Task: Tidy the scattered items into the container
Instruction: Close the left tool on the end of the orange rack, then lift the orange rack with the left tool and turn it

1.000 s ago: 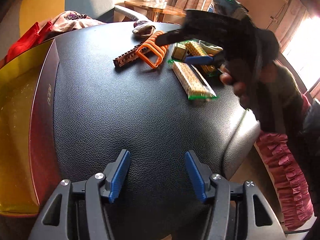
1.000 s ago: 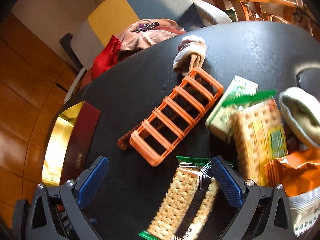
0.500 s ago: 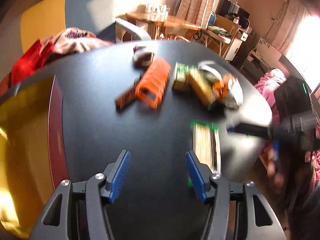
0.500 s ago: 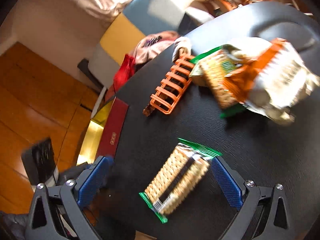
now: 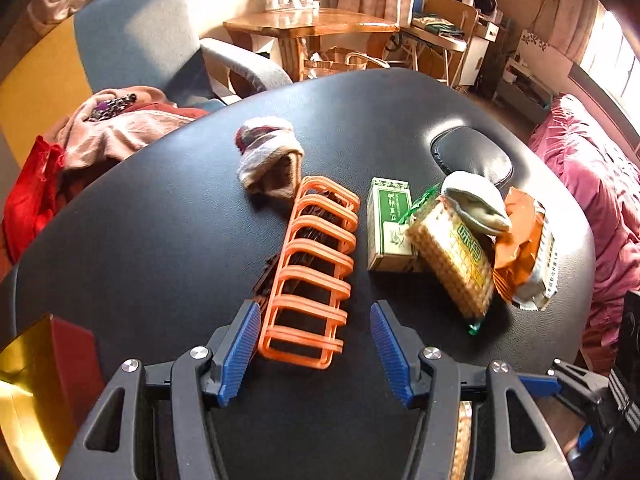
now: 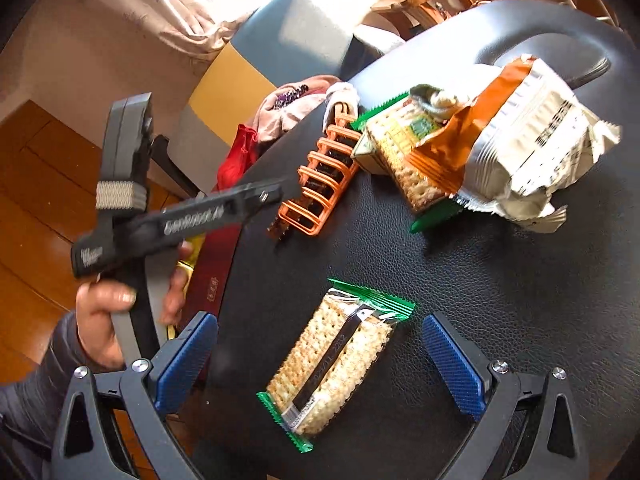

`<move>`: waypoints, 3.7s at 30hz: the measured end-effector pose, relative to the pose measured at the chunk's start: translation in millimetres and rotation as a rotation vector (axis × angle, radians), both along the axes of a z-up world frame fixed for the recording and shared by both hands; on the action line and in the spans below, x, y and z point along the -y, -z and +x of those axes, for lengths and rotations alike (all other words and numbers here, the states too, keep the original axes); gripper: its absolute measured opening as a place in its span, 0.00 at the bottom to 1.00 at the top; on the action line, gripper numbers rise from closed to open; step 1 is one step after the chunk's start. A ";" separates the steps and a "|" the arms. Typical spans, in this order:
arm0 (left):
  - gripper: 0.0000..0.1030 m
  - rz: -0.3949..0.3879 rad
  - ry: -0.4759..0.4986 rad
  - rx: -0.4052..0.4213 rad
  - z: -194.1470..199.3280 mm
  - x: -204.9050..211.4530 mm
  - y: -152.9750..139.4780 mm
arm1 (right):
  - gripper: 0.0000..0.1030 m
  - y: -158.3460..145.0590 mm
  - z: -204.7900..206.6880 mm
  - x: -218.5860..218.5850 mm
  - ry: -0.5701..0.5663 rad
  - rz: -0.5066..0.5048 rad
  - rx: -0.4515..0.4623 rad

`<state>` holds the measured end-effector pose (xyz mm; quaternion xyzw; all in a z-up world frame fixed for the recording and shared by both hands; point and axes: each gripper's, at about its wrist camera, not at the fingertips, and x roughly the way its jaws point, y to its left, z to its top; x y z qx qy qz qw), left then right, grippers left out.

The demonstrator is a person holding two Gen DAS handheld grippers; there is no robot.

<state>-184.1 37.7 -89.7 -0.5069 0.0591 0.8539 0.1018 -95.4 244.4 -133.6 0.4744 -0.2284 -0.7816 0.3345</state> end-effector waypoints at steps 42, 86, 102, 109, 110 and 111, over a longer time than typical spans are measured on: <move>0.38 0.073 0.118 -0.008 17.6 -5.6 2.9 | 1.00 1.6 19.0 10.1 0.029 0.054 -0.084; 0.44 0.268 0.081 0.124 -12.2 -2.2 24.3 | 1.00 1.1 19.7 28.2 0.026 0.086 -0.131; 0.19 0.345 0.060 0.017 -21.5 -3.6 5.3 | 1.00 1.8 17.8 54.3 0.029 0.100 -0.150; 0.17 0.354 0.131 -0.035 12.9 11.9 -21.5 | 1.00 2.9 19.5 65.9 0.049 0.111 -0.149; 0.17 0.344 0.125 -0.034 17.0 16.5 -21.5 | 1.00 3.0 20.0 66.3 0.051 0.111 -0.148; 0.20 0.352 0.111 -0.020 17.0 20.3 -19.5 | 1.00 3.1 20.6 66.7 0.053 0.111 -0.147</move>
